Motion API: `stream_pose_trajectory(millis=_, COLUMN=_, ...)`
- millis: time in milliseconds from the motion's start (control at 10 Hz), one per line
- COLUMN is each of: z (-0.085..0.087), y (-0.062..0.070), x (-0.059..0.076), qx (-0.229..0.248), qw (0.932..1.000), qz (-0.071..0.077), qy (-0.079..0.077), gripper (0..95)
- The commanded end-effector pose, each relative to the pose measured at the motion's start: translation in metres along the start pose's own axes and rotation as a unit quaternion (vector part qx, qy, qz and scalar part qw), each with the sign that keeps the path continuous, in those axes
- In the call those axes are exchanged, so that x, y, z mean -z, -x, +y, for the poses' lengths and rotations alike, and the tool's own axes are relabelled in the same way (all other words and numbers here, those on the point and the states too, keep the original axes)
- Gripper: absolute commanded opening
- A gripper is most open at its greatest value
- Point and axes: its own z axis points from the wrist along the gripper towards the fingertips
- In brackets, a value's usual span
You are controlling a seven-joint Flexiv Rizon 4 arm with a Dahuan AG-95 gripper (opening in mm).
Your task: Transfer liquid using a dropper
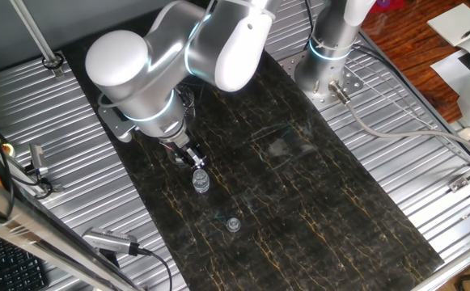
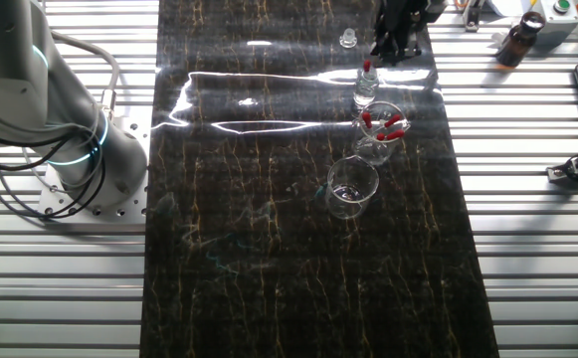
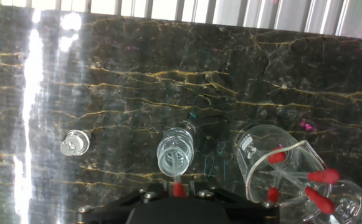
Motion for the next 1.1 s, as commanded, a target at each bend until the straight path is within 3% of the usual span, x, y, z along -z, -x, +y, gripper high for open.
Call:
stream_pose_trajectory(millis=100, z=0.0, y=0.0, x=0.0, qx=0.001, qw=1.0, qz=0.0, qy=0.0, gripper=38.0)
stream_pose_trajectory(millis=900, z=-0.002, y=-0.009, x=-0.009, qx=0.01, qw=0.9999, qz=0.0, qy=-0.002, gripper=38.0)
stream_pose_trajectory(millis=1000, z=-0.003, y=-0.01, x=-0.011, qx=0.012, qw=0.9999, qz=-0.002, qy=-0.002, gripper=19.0)
stream_pose_trajectory(millis=1100, z=-0.003, y=-0.01, x=-0.013, qx=0.014, qw=0.9999, qz=-0.003, qy=-0.002, gripper=19.0)
